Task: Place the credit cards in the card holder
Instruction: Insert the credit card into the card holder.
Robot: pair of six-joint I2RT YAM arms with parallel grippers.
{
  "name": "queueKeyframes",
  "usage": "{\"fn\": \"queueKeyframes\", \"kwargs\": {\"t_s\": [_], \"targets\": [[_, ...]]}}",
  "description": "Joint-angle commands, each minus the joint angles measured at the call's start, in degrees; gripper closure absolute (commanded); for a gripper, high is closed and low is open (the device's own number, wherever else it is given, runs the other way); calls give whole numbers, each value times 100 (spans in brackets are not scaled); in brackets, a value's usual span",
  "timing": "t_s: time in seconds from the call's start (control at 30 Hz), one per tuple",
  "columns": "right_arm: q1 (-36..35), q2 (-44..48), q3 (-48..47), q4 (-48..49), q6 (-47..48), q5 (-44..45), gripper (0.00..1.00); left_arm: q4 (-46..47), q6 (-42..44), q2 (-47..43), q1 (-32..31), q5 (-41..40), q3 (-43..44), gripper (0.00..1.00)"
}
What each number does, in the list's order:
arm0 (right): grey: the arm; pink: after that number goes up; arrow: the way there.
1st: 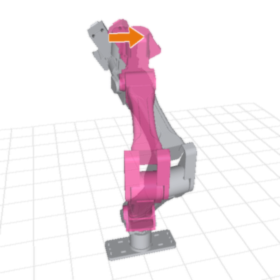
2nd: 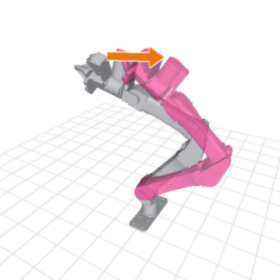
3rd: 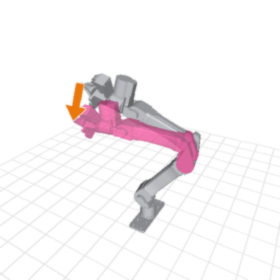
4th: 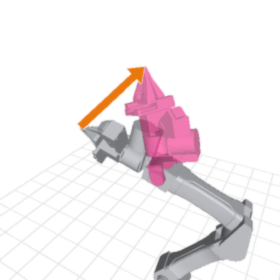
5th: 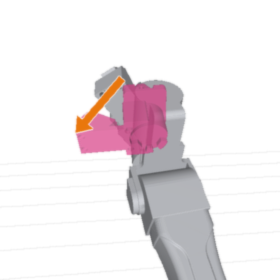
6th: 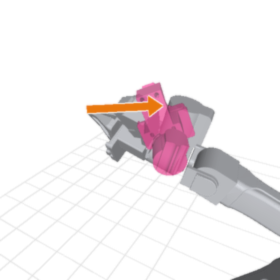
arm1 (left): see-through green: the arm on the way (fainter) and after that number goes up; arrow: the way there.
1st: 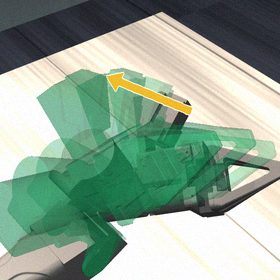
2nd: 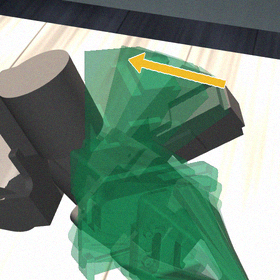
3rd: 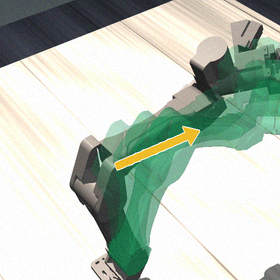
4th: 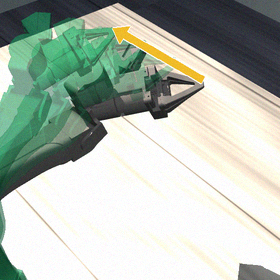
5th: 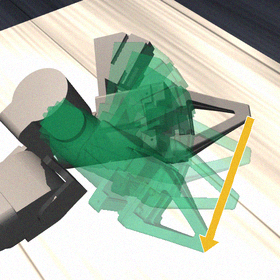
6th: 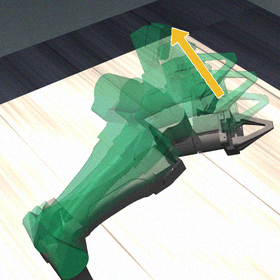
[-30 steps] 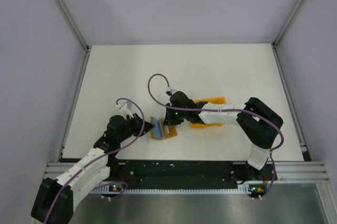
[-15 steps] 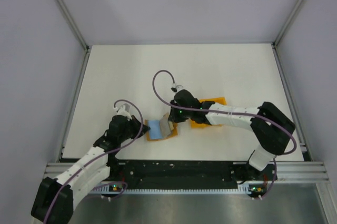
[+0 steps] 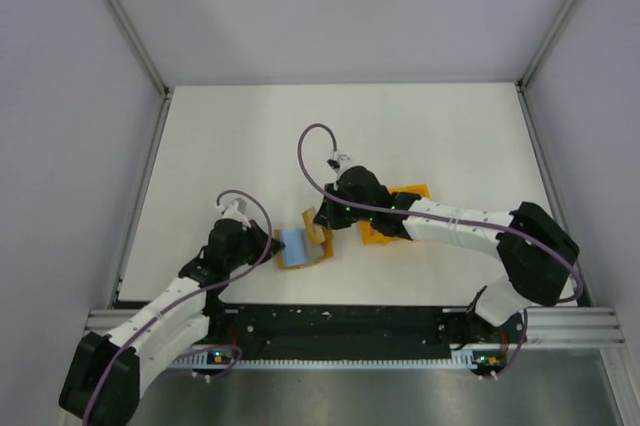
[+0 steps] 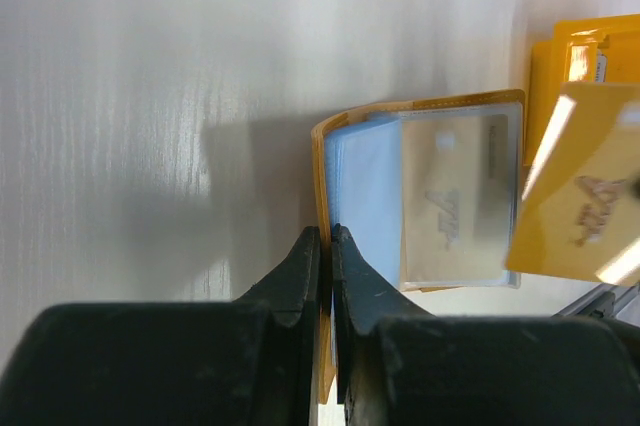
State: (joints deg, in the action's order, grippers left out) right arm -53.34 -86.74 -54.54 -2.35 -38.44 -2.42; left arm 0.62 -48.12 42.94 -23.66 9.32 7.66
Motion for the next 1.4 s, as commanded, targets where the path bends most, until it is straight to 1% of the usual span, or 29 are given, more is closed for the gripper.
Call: {"fn": "queueKeyframes", "kwargs": {"t_s": [0.0,0.07,0.1,0.17,0.2,0.3,0.33,0.47,0.5,0.6,0.67,0.7,0.87,0.97,1.13,1.2,1.37], "targets": [[34,-668,242,822,-506,-883,100,236,-40,118,2,-106,16,90],[26,-887,208,947,-568,-971,100,271,-92,110,2,-106,-10,83],[26,-976,181,1008,-551,-1015,100,289,-119,101,10,-106,-28,76],[26,-1143,137,1096,-551,-1138,100,368,-163,83,2,-89,-63,71],[26,-1213,120,1131,-560,-1191,100,394,-172,74,2,-80,-98,64],[26,-1319,102,1219,-612,-1288,100,395,-215,66,2,-97,-107,54],[34,-1302,119,1228,-621,-1296,100,386,-216,66,2,-106,-98,52],[17,-1240,67,1079,-560,-1156,100,368,-216,57,2,-124,-72,51],[17,-1249,58,1070,-560,-1156,100,377,-207,57,2,-132,-63,52],[17,-1301,49,1000,-647,-1138,100,439,-180,74,2,-124,-72,73],[60,-1310,128,1026,-761,-1112,100,395,-180,109,2,-176,-54,95],[96,-1302,189,1122,-805,-1112,100,351,-180,118,10,-220,-45,100],[429,-1266,479,1535,-1034,-1331,100,184,-189,215,2,-422,-28,100],[491,-1310,655,1860,-1175,-1524,100,105,-172,320,2,-528,7,100],[500,-1539,734,2194,-1359,-1902,100,245,-154,662,2,-493,60,95],[492,-1609,744,2248,-1377,-1947,100,272,-154,803,2,-493,104,93],[500,-1732,717,2239,-1351,-2017,100,333,-180,971,2,-493,157,91]]}}
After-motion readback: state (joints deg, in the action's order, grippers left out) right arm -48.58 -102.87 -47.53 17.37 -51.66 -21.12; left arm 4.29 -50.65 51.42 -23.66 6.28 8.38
